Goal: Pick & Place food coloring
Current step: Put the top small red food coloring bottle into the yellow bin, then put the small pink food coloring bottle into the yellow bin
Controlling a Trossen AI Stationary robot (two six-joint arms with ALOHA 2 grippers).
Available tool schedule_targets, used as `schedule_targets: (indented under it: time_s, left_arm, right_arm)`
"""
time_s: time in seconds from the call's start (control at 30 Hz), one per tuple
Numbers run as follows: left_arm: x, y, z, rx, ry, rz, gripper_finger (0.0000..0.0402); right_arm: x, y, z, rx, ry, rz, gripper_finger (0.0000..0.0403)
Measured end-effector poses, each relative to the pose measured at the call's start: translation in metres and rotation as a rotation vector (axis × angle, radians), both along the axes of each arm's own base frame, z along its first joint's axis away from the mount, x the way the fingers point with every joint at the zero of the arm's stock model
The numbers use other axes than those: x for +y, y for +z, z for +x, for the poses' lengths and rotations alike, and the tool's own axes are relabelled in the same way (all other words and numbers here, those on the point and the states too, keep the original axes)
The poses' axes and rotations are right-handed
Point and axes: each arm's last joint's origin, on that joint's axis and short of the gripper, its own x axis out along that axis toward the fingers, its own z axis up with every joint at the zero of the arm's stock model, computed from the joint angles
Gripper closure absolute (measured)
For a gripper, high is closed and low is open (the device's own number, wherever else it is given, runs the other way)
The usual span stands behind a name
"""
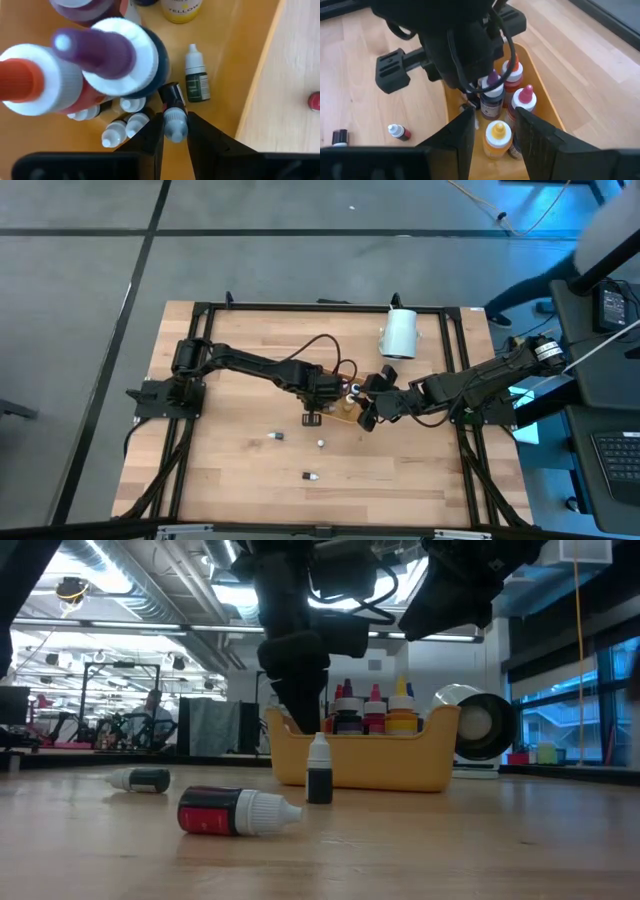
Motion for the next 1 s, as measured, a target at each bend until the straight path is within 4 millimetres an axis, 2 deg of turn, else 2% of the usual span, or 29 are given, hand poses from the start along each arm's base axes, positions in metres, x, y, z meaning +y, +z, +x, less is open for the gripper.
schedule_targets:
  time_s: [0.43,0.73,0.87,1.0]
  left_arm:
    - [-0.002,0.002,-0.001,0.0,-0.005,0.007,0.0301]
    - [-0.002,0.004,-0.003,0.004,-0.005,0.007,0.0298]
    - [-0.001,0.025,-0.014,-0.002,-0.005,0.007,0.0299]
    - [-0.001,0.063,-0.029,-0.092,-0.006,0.003,0.0301]
  right_arm:
    - [0.002,0.002,0.002,-0.018,0.032,0.031,0.0263]
    - [0.025,0.016,0.009,-0.147,0.334,-0.008,0.0263]
    - [0.04,0.01,0.013,-0.154,0.393,-0.024,0.0263]
    - [0.055,0.001,0.027,-0.137,0.436,-0.041,0.0263]
